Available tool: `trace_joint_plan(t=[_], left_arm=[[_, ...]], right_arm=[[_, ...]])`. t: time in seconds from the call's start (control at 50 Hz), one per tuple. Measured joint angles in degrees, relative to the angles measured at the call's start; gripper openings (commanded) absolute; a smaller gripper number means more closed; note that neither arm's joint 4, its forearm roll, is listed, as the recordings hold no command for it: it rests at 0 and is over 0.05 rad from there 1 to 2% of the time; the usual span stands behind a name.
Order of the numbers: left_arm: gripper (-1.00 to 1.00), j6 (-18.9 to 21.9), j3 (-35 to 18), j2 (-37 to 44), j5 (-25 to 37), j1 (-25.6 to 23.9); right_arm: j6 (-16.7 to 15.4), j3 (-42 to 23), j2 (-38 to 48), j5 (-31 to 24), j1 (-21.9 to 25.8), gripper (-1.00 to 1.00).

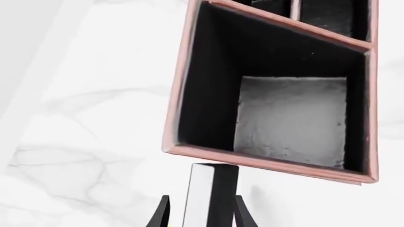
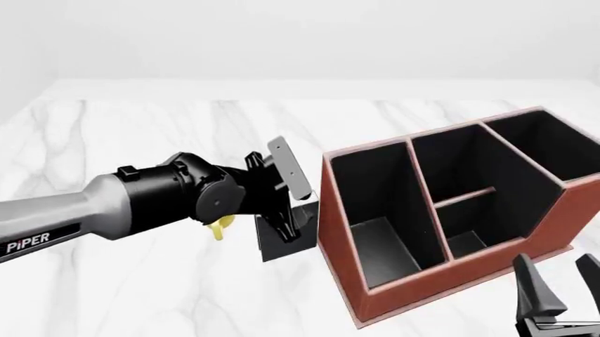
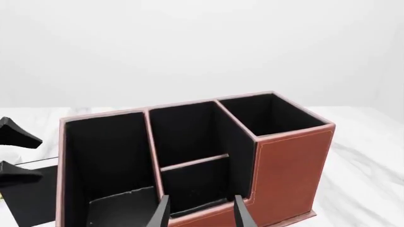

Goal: Pick up the book and place it in the back compartment of the caddy.

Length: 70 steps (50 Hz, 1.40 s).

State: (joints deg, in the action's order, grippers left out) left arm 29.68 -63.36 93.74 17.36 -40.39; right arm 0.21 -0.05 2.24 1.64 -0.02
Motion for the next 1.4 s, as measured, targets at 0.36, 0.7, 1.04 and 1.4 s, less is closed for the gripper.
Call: trace_joint_plan(t=[0.36,0.7,1.04,1.4], left_arm=[[1.0,-1.34,1.97,4.94,-4.11,0.52],[-1.0,-2.62,2.45,6.24,-5.62,1.33],[-1.0,-4.65,3.47,4.47,-4.75,0.2],[-1.0,-7.04,7.25,-4.84,2.09,-1.88]], right_arm=[[-0.16,0.01,0.19,0.14,-0.01,1.0],[-0.18,0.02,0.27,0.22,-0.01,1.0],[-0.25,0.01,0.21,0.2,-0.1,1.0],[-0.31,0.0,-0.12,-0.05,-0.09,1.0]])
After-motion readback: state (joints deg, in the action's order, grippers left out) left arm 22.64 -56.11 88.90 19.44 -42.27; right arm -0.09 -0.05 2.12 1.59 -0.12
